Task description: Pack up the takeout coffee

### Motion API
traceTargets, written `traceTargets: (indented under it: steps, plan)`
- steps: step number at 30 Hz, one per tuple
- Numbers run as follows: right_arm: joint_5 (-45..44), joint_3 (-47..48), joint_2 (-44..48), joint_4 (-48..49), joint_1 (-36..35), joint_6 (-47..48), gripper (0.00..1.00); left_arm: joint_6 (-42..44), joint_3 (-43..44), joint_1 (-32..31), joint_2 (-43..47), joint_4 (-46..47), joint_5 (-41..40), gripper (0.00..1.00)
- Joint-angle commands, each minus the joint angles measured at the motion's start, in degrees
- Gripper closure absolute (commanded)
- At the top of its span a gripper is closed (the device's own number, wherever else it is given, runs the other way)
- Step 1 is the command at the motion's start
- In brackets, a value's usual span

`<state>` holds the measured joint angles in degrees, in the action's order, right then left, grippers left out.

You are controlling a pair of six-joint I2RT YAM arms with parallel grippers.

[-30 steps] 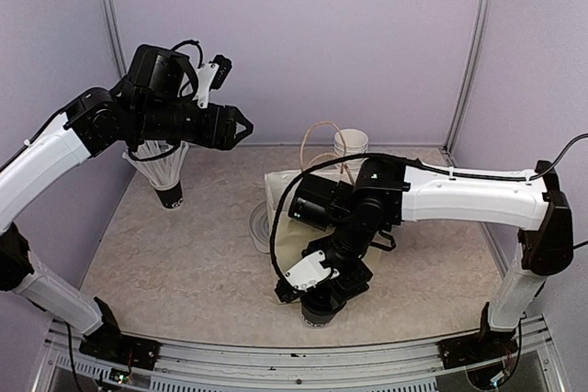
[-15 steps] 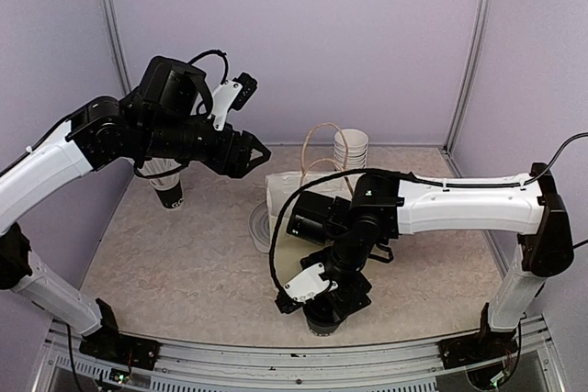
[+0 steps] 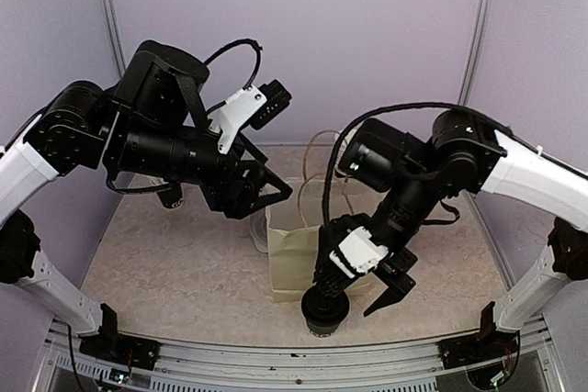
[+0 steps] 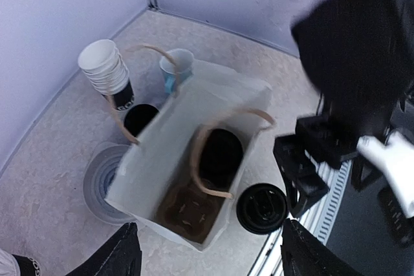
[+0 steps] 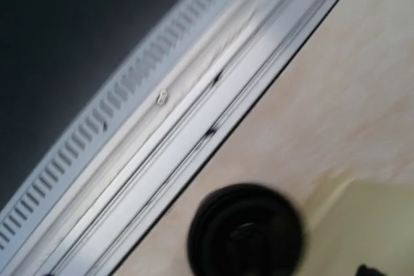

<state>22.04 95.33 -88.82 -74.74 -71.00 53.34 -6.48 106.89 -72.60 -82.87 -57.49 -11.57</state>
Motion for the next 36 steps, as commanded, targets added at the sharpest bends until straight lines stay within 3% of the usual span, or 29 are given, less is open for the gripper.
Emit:
traceTargets:
  steps: [1,4,10,14,18,24,36]
  plan:
    - [1.9,8.5,4.0,-4.3,5.0,2.7,0.0,2.9,0.6,-6.0,-4.2,-6.9,2.9,0.28]
    - [-7.0,14.3,4.2,-4.3,12.1,2.1,0.0,4.4,0.6,-8.7,-6.1,-6.4,7.0,0.28]
    - [3.5,19.3,8.5,-2.6,31.2,3.2,0.0,6.3,2.2,-10.5,-12.9,-4.1,11.2,0.24]
    - [1.6,6.9,13.4,8.8,39.7,-3.7,0.0,7.1,1.9,-10.6,-18.9,-2.5,10.4,0.11]
    - [-0.3,-7.0,17.3,16.8,46.3,-7.5,0.0,7.8,1.7,-11.0,-23.5,1.1,11.3,0.1]
    - [1.5,-16.4,18.8,20.7,50.8,-9.0,0.01,6.9,2.5,-10.3,-27.6,-2.1,10.5,0.12]
    - [2.6,-18.8,18.2,21.8,52.3,-10.3,0.02,4.8,-2.6,-7.0,-29.3,-3.2,9.0,0.12]
